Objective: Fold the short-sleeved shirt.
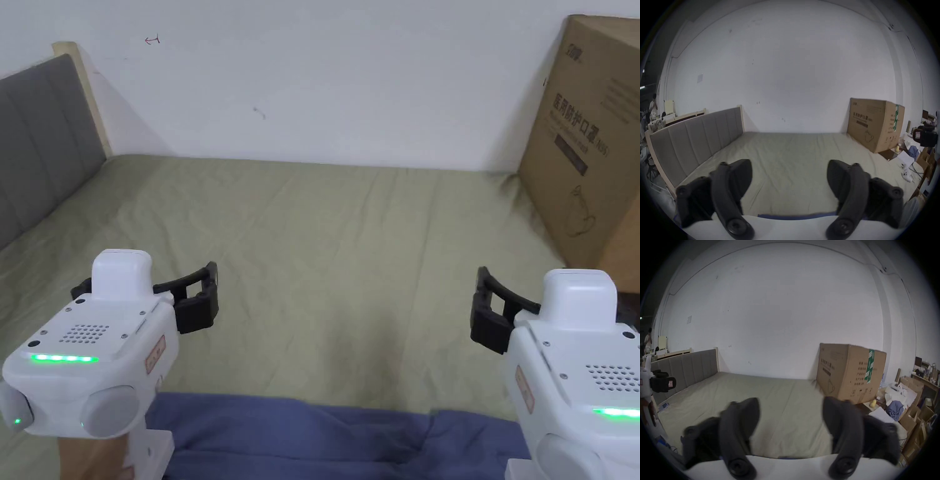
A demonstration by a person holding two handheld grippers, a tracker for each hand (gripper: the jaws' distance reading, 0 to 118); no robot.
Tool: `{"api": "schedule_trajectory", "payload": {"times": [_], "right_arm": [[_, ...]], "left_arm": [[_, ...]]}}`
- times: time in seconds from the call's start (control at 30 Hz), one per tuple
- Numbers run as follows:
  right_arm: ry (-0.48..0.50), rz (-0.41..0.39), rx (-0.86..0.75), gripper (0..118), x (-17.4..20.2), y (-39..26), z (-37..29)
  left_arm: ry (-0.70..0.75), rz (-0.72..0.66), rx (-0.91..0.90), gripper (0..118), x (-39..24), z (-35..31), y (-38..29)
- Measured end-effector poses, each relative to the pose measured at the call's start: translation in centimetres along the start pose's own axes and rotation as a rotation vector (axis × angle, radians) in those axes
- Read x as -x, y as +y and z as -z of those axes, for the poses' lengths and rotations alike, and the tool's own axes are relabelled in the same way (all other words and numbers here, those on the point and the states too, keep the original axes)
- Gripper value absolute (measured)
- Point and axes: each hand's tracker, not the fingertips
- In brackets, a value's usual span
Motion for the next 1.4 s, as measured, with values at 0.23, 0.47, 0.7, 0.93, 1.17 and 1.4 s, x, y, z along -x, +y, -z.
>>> {"api": "schedule_trajectory", "payload": {"times": [0.23,0.47,0.7,0.93,1.17,1.4], "right_arm": [[-0.029,0.025,-0.043,0,0.9,0.4,-0.5],[-0.026,0.026,-0.025,0,0.8,0.1,-0.1],[-0.022,0.009,-0.007,0,1.3,-0.2,0.3],[-0.012,-0.019,0.024,0,2.2,-0.9,1.1],[0.001,-0.032,0.072,0,3.9,-2.1,2.2],[0.028,-0.050,0.139,0,5.5,-3.5,3.3]], "left_arm": [[-0.047,-0.043,-0.018,0,-0.8,-0.4,-0.4],[-0.038,-0.065,0.023,0,0.4,0.3,-0.8],[-0.229,-0.366,0.264,0,5.4,2.7,-2.9],[-0.288,-0.554,0.541,0,11.6,4.7,-8.0],[-0.214,-0.585,0.796,31,16.0,6.5,-13.6],[-0.200,-0.566,0.920,95,16.7,8.3,-17.1]]}}
